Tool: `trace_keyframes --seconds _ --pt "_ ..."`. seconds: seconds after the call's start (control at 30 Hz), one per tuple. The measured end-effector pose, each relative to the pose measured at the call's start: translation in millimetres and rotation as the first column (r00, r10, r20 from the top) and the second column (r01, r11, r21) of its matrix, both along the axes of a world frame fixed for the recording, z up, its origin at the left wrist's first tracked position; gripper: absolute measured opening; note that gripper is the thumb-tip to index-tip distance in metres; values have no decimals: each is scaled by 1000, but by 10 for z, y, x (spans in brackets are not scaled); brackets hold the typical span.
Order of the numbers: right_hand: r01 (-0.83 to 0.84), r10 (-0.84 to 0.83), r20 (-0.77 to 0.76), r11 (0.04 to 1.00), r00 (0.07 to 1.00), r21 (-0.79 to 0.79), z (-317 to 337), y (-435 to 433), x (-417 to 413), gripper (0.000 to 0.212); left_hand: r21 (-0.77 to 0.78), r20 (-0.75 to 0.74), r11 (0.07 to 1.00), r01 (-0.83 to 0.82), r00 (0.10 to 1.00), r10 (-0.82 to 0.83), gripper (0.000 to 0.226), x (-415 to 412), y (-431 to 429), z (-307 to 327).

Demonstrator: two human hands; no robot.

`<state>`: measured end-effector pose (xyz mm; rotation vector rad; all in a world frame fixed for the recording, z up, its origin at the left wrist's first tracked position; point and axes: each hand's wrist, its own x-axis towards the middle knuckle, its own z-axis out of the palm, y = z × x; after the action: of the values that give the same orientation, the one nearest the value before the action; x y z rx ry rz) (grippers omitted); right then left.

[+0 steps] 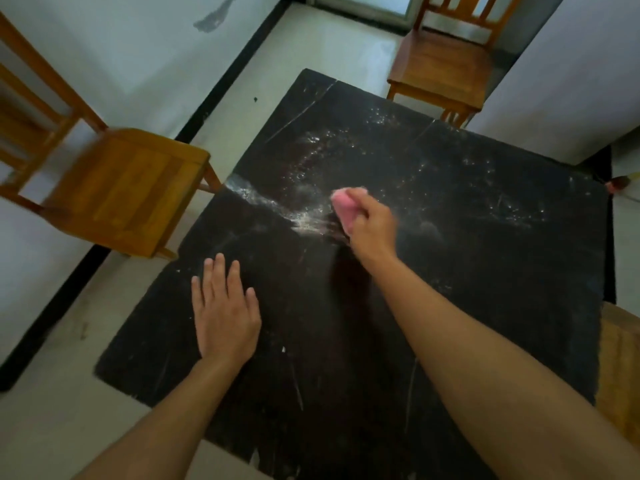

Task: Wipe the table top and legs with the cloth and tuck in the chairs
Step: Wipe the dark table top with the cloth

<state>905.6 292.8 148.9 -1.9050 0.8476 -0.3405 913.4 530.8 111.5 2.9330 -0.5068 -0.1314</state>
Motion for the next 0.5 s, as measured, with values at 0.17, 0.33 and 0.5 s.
trace_keyframes --seconds 0.17,0.33,0.5 --pt "389 -427 -265 903 865 -182 65 -620 -796 37 95 -47 995 15 999 -10 59 494 348 -109" --pt "237 -331 -195 891 923 -388 -369 80 -109 51 57 -22 998 29 999 -27 55 493 387 -210" --pt "-300 305 -130 952 944 51 -226 589 1359 40 81 -33 996 43 999 -40 62 509 421 -213"
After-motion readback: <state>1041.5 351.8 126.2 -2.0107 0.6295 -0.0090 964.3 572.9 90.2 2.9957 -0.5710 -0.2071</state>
